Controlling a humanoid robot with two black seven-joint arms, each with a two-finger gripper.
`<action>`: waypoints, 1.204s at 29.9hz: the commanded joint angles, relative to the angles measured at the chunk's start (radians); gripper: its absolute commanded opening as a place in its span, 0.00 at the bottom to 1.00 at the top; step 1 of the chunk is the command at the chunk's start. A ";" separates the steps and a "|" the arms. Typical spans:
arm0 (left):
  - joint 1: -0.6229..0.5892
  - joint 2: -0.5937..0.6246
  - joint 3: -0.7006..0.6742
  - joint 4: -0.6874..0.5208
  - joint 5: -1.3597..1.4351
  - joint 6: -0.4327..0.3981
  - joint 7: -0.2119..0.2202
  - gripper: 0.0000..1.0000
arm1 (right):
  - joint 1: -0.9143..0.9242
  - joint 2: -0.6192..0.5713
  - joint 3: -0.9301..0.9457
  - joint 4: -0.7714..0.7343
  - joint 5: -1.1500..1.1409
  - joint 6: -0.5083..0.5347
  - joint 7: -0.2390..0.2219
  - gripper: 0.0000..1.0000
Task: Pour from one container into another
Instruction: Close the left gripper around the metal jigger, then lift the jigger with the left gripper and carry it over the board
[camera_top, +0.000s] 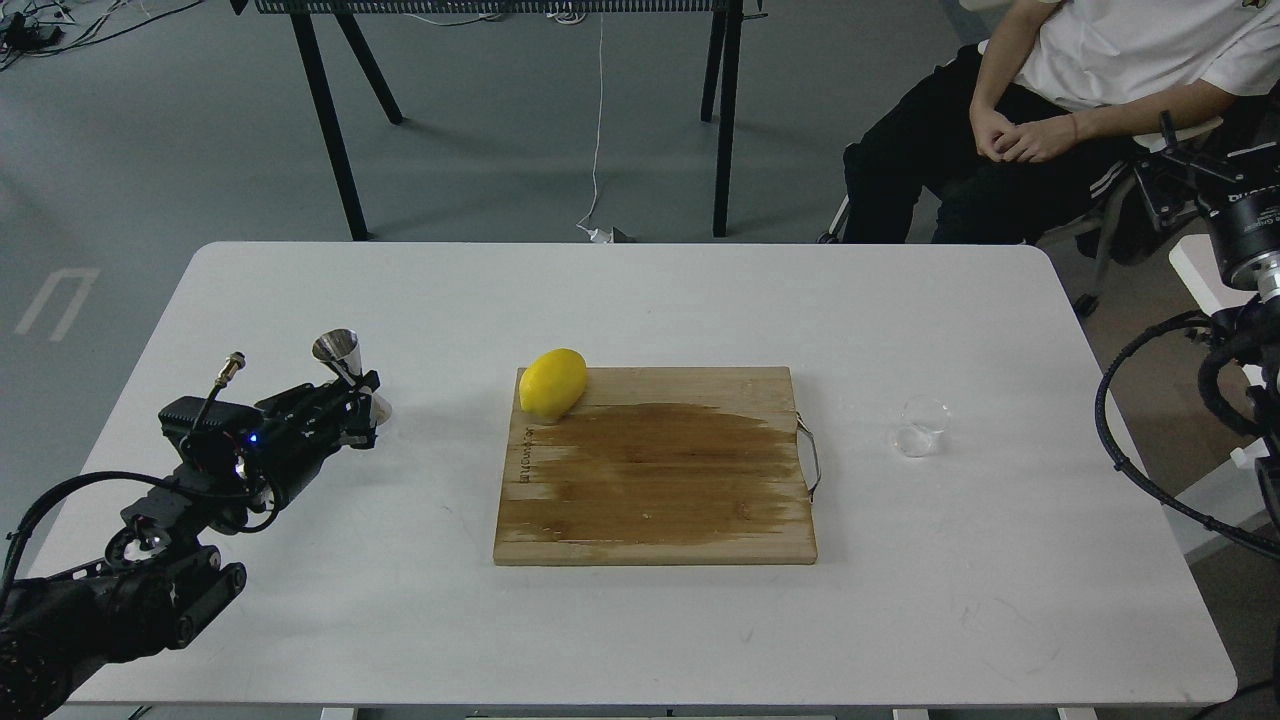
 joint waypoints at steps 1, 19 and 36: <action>-0.051 0.027 -0.004 -0.049 -0.002 0.008 0.001 0.09 | -0.010 -0.009 0.006 0.000 0.000 0.000 0.000 1.00; -0.229 0.032 0.057 -0.580 0.288 -0.162 0.041 0.07 | -0.148 -0.107 0.085 0.067 0.005 0.000 0.000 1.00; -0.136 -0.294 0.196 -0.340 0.320 -0.207 0.194 0.08 | -0.198 -0.109 0.099 0.098 0.005 0.000 0.005 1.00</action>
